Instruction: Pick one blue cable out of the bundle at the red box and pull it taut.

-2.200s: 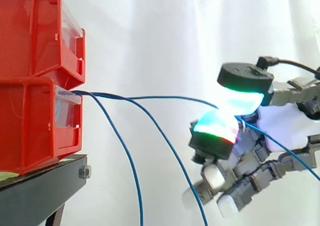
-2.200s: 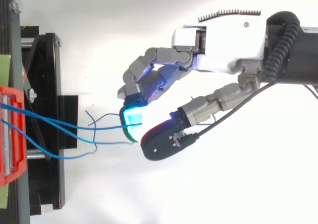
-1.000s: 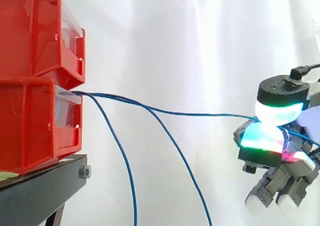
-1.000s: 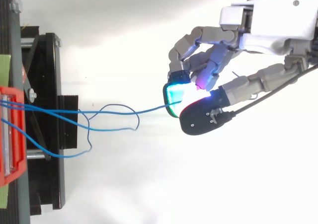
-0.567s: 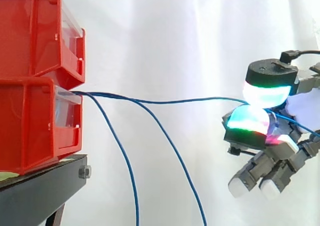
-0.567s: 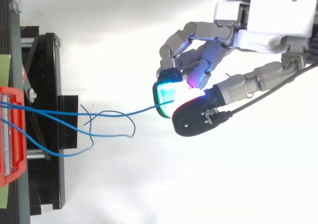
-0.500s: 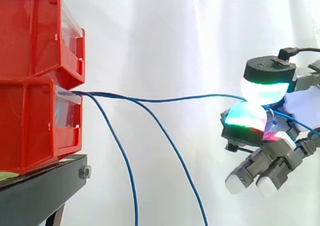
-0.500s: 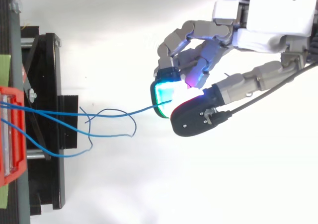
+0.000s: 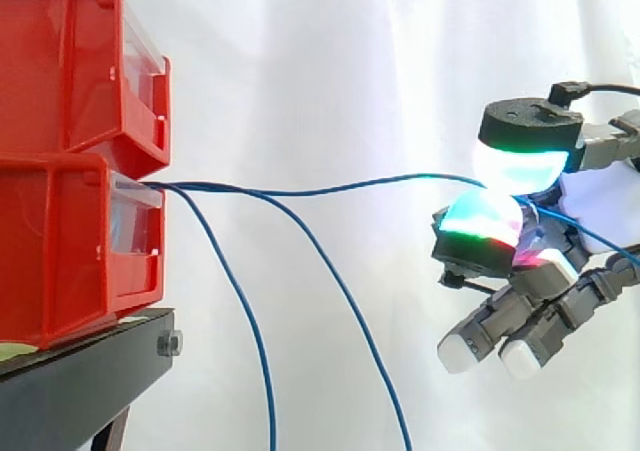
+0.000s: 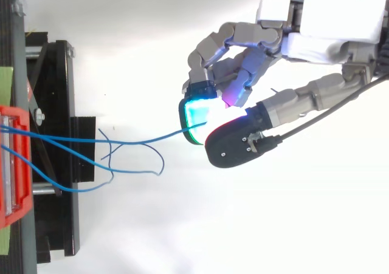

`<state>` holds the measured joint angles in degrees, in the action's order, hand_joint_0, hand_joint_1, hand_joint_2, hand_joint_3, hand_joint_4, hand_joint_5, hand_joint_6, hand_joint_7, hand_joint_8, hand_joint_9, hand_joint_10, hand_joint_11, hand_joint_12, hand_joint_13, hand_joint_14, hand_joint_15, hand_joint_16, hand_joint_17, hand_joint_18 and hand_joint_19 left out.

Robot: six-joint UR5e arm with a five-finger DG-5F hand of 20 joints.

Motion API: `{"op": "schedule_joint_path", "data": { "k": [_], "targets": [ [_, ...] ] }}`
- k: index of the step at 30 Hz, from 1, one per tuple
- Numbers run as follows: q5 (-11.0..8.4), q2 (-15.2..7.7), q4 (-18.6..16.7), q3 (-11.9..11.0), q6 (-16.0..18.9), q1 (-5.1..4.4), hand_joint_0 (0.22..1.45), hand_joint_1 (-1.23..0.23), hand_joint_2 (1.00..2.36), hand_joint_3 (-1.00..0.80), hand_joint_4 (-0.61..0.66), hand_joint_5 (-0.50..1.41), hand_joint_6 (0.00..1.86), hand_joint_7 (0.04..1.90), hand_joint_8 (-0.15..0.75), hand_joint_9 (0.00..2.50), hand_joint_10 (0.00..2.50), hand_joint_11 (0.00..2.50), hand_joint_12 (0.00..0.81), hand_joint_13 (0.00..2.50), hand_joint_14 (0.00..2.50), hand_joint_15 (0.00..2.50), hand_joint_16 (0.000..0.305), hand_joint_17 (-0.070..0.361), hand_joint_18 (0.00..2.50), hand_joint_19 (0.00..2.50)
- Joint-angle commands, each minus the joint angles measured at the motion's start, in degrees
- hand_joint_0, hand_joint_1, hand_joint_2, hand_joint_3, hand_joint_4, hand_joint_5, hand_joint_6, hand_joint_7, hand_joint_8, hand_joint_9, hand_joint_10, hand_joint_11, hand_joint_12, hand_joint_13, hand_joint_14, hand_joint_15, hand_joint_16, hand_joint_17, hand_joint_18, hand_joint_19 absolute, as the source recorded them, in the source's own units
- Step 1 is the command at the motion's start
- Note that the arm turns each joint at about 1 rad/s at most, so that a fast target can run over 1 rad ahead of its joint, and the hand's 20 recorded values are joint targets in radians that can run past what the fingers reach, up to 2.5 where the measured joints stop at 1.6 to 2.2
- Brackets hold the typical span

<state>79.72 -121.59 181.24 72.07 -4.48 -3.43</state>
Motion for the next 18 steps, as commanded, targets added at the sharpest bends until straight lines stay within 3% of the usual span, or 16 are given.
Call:
{"op": "schedule_joint_path", "data": {
  "k": [1,18],
  "targets": [
    [0.0,0.0,0.0,0.0,0.0,0.0,0.61,-0.81,1.02,-0.1,0.05,-0.11,0.89,1.11,0.385,1.05,0.01,0.86,0.36,0.51,0.01,0.17,0.053,0.12,0.6,0.21],
    [0.0,-0.1,0.0,0.0,0.0,0.0,0.61,-0.81,1.02,-0.1,0.04,-0.12,0.89,1.11,0.379,1.03,0.01,0.84,0.359,0.5,0.01,0.16,0.053,0.119,0.59,0.21]
  ]
}}
